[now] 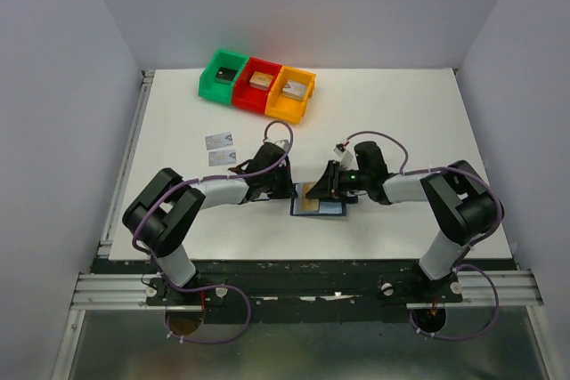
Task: Take the credit cards out of the card holder
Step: Remove the credit card from the card holder.
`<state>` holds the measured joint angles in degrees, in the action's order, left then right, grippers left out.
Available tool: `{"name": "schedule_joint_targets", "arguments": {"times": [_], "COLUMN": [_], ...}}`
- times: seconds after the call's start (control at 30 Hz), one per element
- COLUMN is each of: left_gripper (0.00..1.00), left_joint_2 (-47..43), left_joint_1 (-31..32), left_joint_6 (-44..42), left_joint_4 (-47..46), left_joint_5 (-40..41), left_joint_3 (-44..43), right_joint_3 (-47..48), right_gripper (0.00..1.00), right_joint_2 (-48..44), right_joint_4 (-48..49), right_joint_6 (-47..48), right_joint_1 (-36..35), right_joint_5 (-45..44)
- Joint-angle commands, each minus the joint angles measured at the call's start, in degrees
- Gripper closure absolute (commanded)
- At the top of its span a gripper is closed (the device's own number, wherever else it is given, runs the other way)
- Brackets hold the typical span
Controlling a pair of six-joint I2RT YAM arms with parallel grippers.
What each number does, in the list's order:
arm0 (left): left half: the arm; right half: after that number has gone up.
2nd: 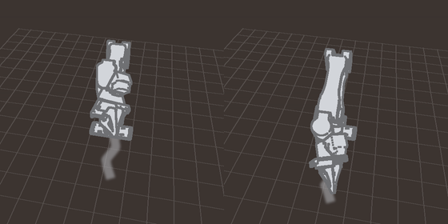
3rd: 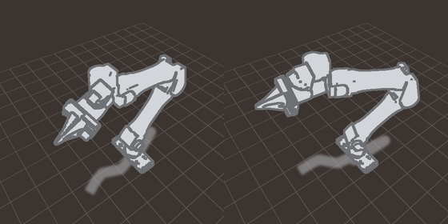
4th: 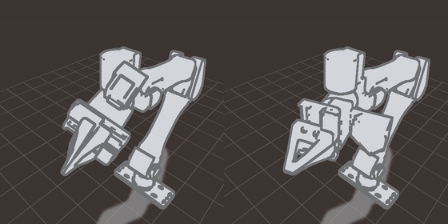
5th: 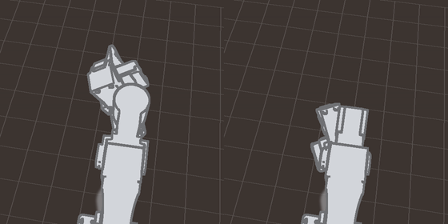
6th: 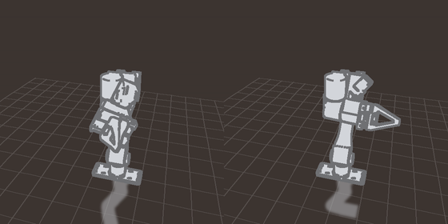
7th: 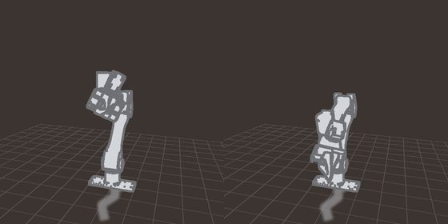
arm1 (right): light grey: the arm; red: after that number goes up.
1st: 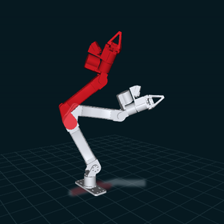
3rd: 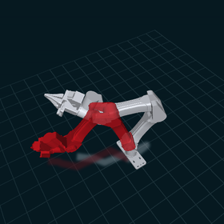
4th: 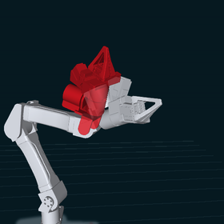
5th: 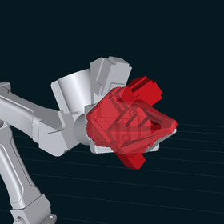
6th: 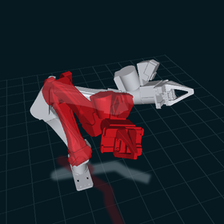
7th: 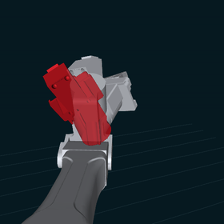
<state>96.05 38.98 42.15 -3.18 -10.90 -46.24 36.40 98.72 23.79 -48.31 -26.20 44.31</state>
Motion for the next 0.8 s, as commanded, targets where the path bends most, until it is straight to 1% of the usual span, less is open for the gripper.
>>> {"name": "schedule_joint_targets", "arguments": {"times": [0.0,0.27,0.77], "left_gripper": [1.0,1.0,1.0], "left_joint_2": [1.24,1.16,0.54], "left_joint_1": [-0.22,-0.31,-0.4], "left_joint_6": [0.56,0.65,0.48], "left_joint_4": [2.21,2.65,3.09], "left_joint_5": [1.67,2.37,3.25], "left_joint_3": [1.24,1.5,1.85], "right_joint_3": [-0.01,-0.89,-3.18], "right_gripper": [0.62,0.63,0.67], "right_joint_2": [-2.21,-4.06,-5.73], "right_joint_4": [-1.64,-2.96,-3.84], "right_joint_6": [1.64,2.52,3.75], "right_joint_1": [0.44,1.06,2.82], "right_joint_5": [-0.72,-1.07,-1.51]}}
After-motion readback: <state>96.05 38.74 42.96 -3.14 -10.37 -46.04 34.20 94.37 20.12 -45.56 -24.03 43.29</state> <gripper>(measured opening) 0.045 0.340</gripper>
